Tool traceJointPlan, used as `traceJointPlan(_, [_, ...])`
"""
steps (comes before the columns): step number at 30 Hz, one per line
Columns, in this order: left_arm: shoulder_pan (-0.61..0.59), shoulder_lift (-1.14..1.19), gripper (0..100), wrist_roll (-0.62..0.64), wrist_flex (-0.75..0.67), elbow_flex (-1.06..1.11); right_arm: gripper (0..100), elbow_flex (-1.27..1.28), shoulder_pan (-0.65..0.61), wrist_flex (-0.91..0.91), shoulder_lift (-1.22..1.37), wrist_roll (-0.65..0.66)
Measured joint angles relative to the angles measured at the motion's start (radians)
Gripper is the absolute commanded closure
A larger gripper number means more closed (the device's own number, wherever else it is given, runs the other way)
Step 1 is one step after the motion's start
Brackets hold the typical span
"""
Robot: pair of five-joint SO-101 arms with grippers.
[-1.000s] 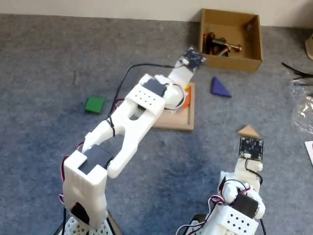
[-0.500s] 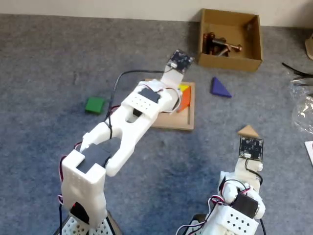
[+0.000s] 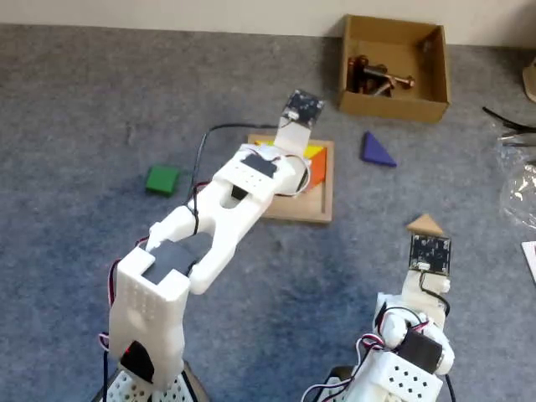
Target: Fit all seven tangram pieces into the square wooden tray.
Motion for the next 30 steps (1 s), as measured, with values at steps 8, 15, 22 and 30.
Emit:
traceJointPlan(8, [0.011,0.000,99,0.000,0.000,0.000,99.3,0.000,0.000,0.000,0.000,0.000])
traceJointPlan(15, [0.029,0.000,86,0.000,-0.002,0.000,99.3,0.000,0.000,0.000,0.000,0.000])
traceJointPlan(22, [0.034,0.000,86,0.000,-0.002,0.000,99.3,0.000,0.000,0.000,0.000,0.000])
traceJointPlan(30, [0.031,0.000,85,0.000,-0.002,0.000,99.3,0.000,0.000,0.000,0.000,0.000])
